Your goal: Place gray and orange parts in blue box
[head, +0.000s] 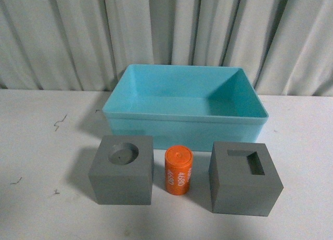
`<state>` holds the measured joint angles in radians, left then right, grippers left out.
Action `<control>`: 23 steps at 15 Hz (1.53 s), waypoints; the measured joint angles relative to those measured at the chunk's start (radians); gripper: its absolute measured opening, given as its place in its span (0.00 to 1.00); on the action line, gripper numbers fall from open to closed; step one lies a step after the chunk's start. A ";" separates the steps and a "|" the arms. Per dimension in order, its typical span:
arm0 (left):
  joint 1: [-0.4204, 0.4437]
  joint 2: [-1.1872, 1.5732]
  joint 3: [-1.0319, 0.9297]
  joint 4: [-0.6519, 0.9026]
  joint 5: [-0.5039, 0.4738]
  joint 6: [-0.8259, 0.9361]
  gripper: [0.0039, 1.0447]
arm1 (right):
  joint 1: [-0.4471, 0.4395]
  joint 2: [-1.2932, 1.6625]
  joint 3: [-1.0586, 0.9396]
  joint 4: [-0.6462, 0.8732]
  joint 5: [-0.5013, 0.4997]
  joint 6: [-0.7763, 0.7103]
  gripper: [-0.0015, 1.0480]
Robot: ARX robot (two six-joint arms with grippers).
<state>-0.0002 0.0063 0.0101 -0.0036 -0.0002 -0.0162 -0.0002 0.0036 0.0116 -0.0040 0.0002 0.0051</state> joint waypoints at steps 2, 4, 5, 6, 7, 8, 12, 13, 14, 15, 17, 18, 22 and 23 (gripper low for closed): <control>0.000 0.000 0.000 0.000 0.000 0.000 0.94 | 0.000 0.000 0.000 0.000 0.000 0.000 0.94; 0.000 0.000 0.000 0.000 0.000 0.000 0.94 | 0.000 0.000 0.000 0.000 0.000 0.000 0.94; 0.000 0.000 0.000 0.000 0.000 0.000 0.94 | 0.000 0.000 0.000 0.000 0.000 0.000 0.94; 0.000 0.000 0.000 0.000 0.000 0.000 0.94 | 0.000 0.000 0.000 0.000 0.000 0.000 0.94; 0.000 0.000 0.000 0.000 0.000 0.000 0.94 | 0.000 0.000 0.000 0.000 0.000 0.000 0.94; 0.000 0.000 0.000 0.000 0.000 0.000 0.94 | 0.000 0.000 0.000 0.000 0.000 0.000 0.94; 0.000 0.000 0.000 0.000 0.000 0.000 0.94 | 0.000 0.000 0.000 0.000 0.000 0.000 0.94; 0.000 0.000 0.000 0.000 0.000 0.000 0.94 | 0.000 0.000 0.000 0.000 0.000 0.000 0.94; 0.000 0.000 0.000 0.000 0.000 0.000 0.94 | 0.000 0.000 0.000 0.000 0.000 0.000 0.94; 0.000 0.000 0.000 0.000 0.000 0.000 0.94 | 0.000 0.000 0.000 0.000 0.000 0.000 0.94; 0.000 0.000 0.000 0.000 0.000 0.000 0.94 | 0.000 0.000 0.000 0.000 0.000 0.000 0.94; 0.000 0.000 0.000 0.000 0.000 0.000 0.94 | 0.000 0.000 0.000 0.000 0.000 0.000 0.94; 0.000 0.000 0.000 0.000 0.000 0.000 0.94 | 0.000 0.000 0.000 0.000 0.000 0.000 0.94; 0.000 0.000 0.000 0.000 0.000 0.000 0.94 | 0.000 0.000 0.000 0.000 0.000 0.000 0.94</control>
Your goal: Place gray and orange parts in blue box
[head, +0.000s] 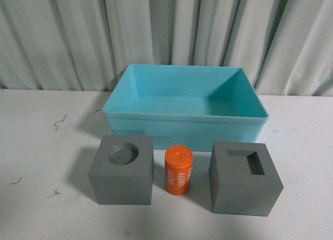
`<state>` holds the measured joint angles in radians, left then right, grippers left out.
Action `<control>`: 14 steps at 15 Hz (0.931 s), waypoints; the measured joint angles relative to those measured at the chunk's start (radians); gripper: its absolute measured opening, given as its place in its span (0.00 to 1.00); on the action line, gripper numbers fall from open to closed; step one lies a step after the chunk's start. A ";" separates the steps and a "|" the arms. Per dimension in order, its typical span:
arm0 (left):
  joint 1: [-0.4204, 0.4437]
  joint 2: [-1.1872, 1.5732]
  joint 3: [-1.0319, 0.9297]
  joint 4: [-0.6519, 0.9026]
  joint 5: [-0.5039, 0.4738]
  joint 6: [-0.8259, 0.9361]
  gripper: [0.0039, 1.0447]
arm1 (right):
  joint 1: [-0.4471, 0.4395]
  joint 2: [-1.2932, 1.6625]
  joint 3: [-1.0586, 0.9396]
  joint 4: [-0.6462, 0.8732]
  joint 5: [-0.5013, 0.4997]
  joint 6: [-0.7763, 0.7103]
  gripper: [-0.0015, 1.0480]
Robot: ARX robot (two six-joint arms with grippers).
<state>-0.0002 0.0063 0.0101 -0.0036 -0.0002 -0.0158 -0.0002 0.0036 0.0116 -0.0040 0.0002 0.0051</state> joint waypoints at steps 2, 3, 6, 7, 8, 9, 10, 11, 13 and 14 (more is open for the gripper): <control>0.000 0.000 0.000 0.000 0.000 0.000 0.94 | 0.000 0.000 0.000 0.000 0.000 0.000 0.94; 0.000 0.000 0.000 0.000 0.000 0.000 0.94 | 0.008 0.011 0.009 -0.047 0.031 0.016 0.94; 0.000 0.000 0.000 0.000 -0.003 0.000 0.94 | -0.076 0.437 0.205 -0.231 0.282 0.192 0.94; 0.001 0.000 0.000 0.000 0.000 0.000 0.94 | -0.153 0.521 0.243 -0.136 0.212 0.187 0.94; 0.000 0.000 0.000 0.000 0.000 0.000 0.94 | -0.204 0.616 0.287 -0.039 0.135 0.153 0.94; 0.000 0.000 0.000 0.000 -0.001 0.000 0.94 | -0.208 0.745 0.341 0.040 0.046 0.104 0.94; 0.000 0.000 0.000 0.000 -0.001 0.000 0.94 | -0.172 0.850 0.365 0.082 -0.001 0.065 0.94; 0.000 0.000 0.000 0.000 0.000 0.000 0.94 | -0.114 0.940 0.365 0.141 -0.007 0.042 0.94; 0.000 0.000 0.000 0.000 0.000 0.000 0.94 | 0.050 1.136 0.376 0.293 0.068 0.055 0.94; 0.000 0.000 0.000 0.000 0.000 0.000 0.94 | 0.156 1.267 0.394 0.375 0.122 0.093 0.94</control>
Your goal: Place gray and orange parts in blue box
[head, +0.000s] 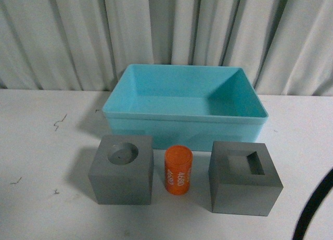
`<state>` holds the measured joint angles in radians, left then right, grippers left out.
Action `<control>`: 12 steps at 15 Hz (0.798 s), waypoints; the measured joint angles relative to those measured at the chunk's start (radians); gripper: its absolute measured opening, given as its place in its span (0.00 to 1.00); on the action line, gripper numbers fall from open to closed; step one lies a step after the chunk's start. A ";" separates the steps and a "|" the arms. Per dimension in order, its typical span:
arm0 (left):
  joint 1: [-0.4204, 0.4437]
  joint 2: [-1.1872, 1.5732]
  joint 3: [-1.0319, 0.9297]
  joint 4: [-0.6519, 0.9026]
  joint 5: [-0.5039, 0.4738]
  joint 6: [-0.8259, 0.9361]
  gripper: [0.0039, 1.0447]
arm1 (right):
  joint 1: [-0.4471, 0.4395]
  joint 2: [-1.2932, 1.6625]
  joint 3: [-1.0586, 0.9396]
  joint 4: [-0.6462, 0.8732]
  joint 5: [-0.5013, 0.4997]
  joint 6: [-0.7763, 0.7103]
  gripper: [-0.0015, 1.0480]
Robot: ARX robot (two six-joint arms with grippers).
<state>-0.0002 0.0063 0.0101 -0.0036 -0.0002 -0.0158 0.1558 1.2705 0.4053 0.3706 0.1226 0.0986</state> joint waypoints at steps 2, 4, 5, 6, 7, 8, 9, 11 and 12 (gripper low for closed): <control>0.000 0.000 0.000 0.000 0.000 0.000 0.94 | 0.081 0.133 0.027 0.057 0.039 0.053 0.94; 0.000 0.000 0.000 0.000 0.000 0.000 0.94 | 0.133 0.226 0.062 0.085 0.068 0.089 0.94; 0.000 0.000 0.000 0.000 0.000 0.000 0.94 | 0.140 0.251 0.078 0.087 0.078 0.097 0.94; 0.000 0.000 0.000 0.000 0.000 0.000 0.94 | 0.147 0.283 0.100 0.089 0.084 0.108 0.94; 0.000 0.000 0.000 0.000 0.000 0.000 0.94 | 0.160 0.325 0.122 0.090 0.092 0.119 0.94; 0.000 0.000 0.000 0.000 0.000 0.000 0.94 | 0.167 0.342 0.130 0.090 0.093 0.123 0.94; 0.000 0.000 0.000 0.000 0.000 0.000 0.94 | 0.172 0.365 0.138 0.094 0.096 0.131 0.94; 0.000 0.000 0.000 0.000 0.000 0.000 0.94 | 0.179 0.405 0.149 0.098 0.100 0.145 0.94; 0.000 0.000 0.000 0.000 0.000 0.000 0.94 | 0.179 0.425 0.156 0.102 0.102 0.149 0.94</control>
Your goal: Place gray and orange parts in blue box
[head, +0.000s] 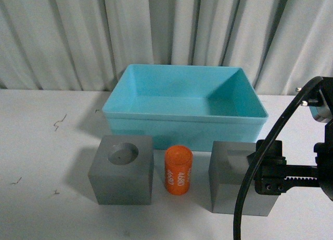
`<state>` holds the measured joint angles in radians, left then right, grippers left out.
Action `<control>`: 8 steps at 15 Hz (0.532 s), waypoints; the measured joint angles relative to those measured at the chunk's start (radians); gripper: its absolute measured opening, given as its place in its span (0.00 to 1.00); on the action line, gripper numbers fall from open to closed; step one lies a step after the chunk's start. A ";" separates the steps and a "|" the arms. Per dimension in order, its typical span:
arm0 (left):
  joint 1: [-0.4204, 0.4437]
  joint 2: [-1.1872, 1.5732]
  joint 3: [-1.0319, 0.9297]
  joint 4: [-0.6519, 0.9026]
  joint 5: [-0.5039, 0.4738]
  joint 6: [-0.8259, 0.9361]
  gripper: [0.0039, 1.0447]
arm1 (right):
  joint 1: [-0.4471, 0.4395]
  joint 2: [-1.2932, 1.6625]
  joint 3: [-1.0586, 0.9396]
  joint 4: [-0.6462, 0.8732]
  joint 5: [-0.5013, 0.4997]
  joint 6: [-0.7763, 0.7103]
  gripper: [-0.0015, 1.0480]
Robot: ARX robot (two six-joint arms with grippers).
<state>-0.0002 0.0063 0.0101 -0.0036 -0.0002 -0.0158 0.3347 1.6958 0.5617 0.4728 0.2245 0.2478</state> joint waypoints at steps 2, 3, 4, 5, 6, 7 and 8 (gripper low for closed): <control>0.000 0.000 0.000 0.000 0.000 0.000 0.94 | -0.001 0.034 0.015 0.011 0.006 0.009 0.94; 0.000 0.000 0.000 0.000 0.000 0.000 0.94 | -0.002 0.053 0.023 0.018 0.007 0.014 0.94; 0.000 0.000 0.000 0.000 0.000 0.000 0.94 | -0.002 0.067 0.030 0.021 0.007 0.016 0.94; 0.000 0.000 0.000 0.000 0.000 0.000 0.94 | -0.006 0.085 0.037 0.023 0.007 0.018 0.94; 0.000 0.000 0.000 0.000 0.000 0.000 0.94 | -0.009 0.100 0.045 0.024 0.006 0.018 0.94; 0.000 0.000 0.000 0.000 0.000 0.000 0.94 | -0.015 0.111 0.050 0.024 0.006 0.019 0.94; 0.000 0.000 0.000 0.000 0.000 0.000 0.94 | -0.016 0.118 0.056 0.026 0.006 0.022 0.94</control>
<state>-0.0002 0.0063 0.0101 -0.0040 -0.0002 -0.0158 0.3187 1.8137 0.6174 0.4992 0.2310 0.2699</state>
